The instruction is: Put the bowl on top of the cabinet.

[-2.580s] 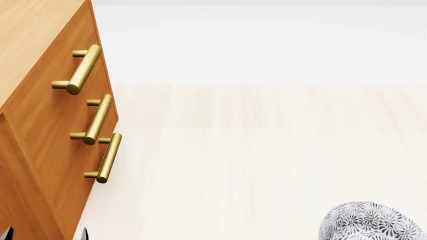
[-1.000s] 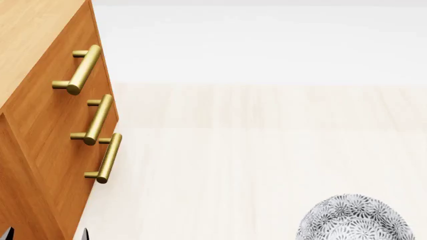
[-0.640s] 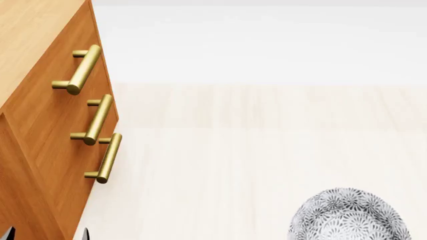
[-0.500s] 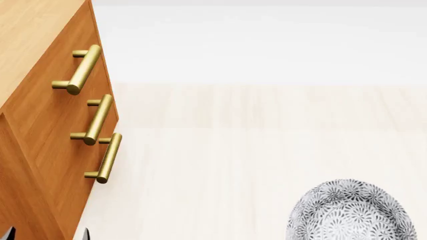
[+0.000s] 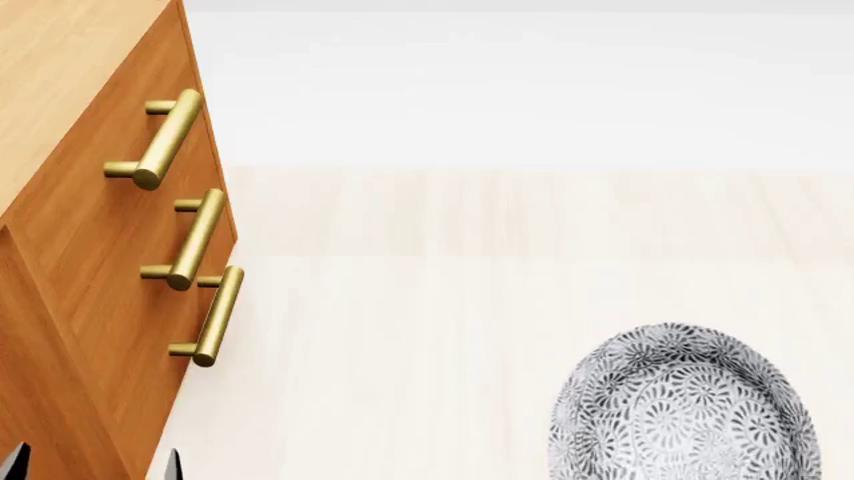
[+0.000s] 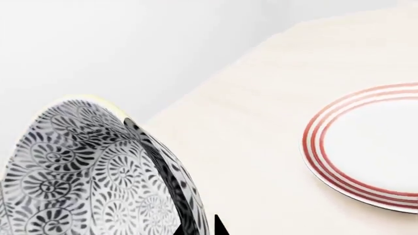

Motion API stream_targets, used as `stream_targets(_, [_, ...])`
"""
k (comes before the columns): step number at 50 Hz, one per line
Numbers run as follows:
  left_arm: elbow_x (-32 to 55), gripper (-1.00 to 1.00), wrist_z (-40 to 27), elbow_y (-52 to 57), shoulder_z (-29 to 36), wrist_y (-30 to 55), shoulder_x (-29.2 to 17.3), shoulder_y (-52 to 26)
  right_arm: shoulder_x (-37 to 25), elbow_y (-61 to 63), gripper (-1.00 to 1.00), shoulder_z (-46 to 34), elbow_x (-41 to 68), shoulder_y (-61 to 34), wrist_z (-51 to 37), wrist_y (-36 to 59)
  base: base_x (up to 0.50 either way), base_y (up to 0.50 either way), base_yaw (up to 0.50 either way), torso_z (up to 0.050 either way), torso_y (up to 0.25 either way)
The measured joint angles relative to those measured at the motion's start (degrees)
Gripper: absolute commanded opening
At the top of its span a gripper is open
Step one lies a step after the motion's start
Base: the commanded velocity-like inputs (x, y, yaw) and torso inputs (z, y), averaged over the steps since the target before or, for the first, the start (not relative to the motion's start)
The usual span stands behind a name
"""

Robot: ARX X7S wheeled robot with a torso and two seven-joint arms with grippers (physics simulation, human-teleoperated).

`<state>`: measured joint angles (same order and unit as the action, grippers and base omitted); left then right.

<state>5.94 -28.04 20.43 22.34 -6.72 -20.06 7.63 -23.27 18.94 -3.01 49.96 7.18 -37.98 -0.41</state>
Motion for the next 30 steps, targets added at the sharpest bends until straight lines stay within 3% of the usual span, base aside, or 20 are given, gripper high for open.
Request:
stream_targets(10, [2.19, 1.00, 1.13, 3.39, -0.58, -0.84, -1.21, -0.51, -1.32, 2.76, -1.00, -2.81, -5.36, -3.46, -6.23, 5.51, 0.00, 0.00, 0.00, 0.000, 0.000])
stream_targets(30, [8.46, 1.00, 2.52, 5.06, -4.34, -3.79, -4.28, 0.32, -4.60, 11.88, -1.00, -11.90, -11.21, -18.41, -20.30, 27.90, 0.00, 0.00, 0.00, 0.000, 0.001])
